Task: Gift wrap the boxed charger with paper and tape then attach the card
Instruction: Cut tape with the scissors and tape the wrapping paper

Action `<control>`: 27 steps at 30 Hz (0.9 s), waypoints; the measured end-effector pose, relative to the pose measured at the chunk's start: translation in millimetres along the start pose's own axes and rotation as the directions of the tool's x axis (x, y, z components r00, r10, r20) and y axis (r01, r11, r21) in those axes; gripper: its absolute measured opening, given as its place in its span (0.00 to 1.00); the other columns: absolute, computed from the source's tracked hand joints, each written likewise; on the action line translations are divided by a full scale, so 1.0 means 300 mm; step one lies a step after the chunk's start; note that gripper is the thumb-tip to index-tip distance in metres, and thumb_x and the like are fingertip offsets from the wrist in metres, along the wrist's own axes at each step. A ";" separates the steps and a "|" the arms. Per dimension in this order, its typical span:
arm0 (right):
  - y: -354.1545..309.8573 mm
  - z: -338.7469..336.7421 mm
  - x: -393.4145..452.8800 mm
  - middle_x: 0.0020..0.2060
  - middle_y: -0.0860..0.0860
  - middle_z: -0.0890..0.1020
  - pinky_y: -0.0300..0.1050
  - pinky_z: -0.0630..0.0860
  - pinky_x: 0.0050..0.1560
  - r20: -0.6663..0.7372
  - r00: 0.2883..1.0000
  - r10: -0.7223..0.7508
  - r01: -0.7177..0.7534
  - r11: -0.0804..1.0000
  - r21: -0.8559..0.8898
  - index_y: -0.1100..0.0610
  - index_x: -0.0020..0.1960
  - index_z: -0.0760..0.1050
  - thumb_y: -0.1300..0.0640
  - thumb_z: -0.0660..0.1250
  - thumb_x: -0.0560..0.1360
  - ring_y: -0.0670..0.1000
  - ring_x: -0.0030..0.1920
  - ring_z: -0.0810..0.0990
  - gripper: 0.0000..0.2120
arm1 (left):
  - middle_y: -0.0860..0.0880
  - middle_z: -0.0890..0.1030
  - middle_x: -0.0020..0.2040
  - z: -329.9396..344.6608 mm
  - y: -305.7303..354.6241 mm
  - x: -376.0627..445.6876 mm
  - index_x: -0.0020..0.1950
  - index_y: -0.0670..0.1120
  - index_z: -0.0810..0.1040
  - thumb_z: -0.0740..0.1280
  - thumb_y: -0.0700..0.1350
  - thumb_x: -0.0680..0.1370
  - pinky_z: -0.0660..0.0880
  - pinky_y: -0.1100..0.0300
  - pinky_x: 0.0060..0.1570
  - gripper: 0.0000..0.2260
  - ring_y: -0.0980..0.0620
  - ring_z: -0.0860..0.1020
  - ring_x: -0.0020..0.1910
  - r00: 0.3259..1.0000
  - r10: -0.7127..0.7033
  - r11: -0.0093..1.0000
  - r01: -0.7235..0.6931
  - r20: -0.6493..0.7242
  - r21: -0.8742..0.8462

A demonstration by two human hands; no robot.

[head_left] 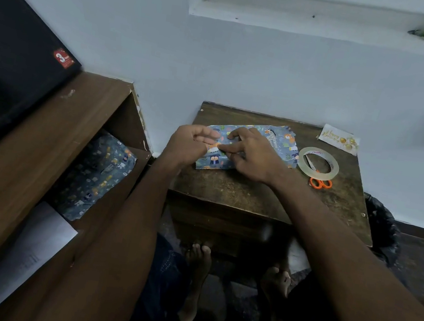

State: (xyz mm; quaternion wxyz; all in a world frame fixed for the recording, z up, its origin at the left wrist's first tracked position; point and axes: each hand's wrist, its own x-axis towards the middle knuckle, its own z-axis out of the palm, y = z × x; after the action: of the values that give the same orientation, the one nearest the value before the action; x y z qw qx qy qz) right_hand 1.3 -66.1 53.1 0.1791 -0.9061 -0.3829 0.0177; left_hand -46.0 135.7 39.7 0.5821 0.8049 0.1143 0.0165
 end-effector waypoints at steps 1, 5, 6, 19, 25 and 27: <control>0.005 -0.002 -0.002 0.68 0.56 0.76 0.59 0.71 0.65 0.010 1.000 -0.006 0.006 1.000 -0.004 0.47 0.68 0.82 0.59 0.66 0.80 0.58 0.66 0.72 0.19 | 0.48 0.88 0.53 0.003 0.000 0.000 0.50 0.50 0.86 0.62 0.26 0.74 0.82 0.60 0.49 0.22 0.51 0.86 0.57 1.000 -0.022 0.999 0.021 -0.013 -0.030; 0.023 -0.005 -0.006 0.69 0.55 0.76 0.53 0.70 0.66 0.031 1.000 -0.005 0.003 0.999 0.043 0.48 0.67 0.83 0.59 0.66 0.80 0.56 0.67 0.72 0.18 | 0.49 0.89 0.52 0.013 -0.006 0.012 0.45 0.51 0.89 0.62 0.26 0.74 0.83 0.59 0.51 0.23 0.52 0.86 0.55 0.993 -0.111 0.989 0.108 -0.032 -0.097; 0.025 -0.006 -0.007 0.68 0.53 0.78 0.51 0.71 0.66 0.026 1.000 0.011 -0.013 0.997 0.075 0.49 0.66 0.83 0.58 0.66 0.80 0.55 0.67 0.73 0.17 | 0.50 0.89 0.51 0.015 -0.008 0.013 0.44 0.52 0.89 0.62 0.26 0.75 0.84 0.57 0.53 0.24 0.52 0.86 0.54 0.992 -0.126 0.987 0.122 -0.031 -0.106; 0.048 -0.023 -0.024 0.69 0.45 0.81 0.45 0.71 0.66 0.006 0.996 0.085 -0.084 0.984 0.155 0.48 0.62 0.84 0.55 0.73 0.77 0.49 0.67 0.78 0.14 | 0.54 0.88 0.45 0.028 0.034 0.013 0.38 0.56 0.87 0.72 0.34 0.76 0.84 0.49 0.59 0.17 0.53 0.86 0.52 0.992 0.051 0.989 -0.035 -0.113 0.145; 0.052 -0.011 -0.024 0.61 0.46 0.83 0.44 0.71 0.54 -0.006 0.995 0.100 -0.099 0.986 0.131 0.49 0.63 0.80 0.53 0.73 0.76 0.44 0.54 0.74 0.16 | 0.59 0.85 0.43 0.036 0.061 0.011 0.42 0.57 0.86 0.74 0.37 0.77 0.81 0.57 0.58 0.14 0.56 0.84 0.52 0.989 0.117 0.942 -0.080 -0.096 0.327; 0.053 -0.010 -0.025 0.60 0.47 0.82 0.43 0.67 0.53 -0.011 0.995 0.098 -0.096 0.988 0.120 0.50 0.64 0.79 0.53 0.73 0.76 0.44 0.54 0.72 0.17 | 0.59 0.85 0.42 0.031 0.066 0.015 0.41 0.56 0.87 0.74 0.37 0.77 0.81 0.57 0.58 0.13 0.55 0.84 0.52 0.991 0.096 0.944 -0.061 -0.095 0.323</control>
State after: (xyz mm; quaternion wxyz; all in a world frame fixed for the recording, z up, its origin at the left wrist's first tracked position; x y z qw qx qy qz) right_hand 7.2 -82.6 49.8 0.2351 -0.9114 -0.3353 0.0416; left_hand -36.9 122.2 54.8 0.4358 0.8903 0.1151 0.0653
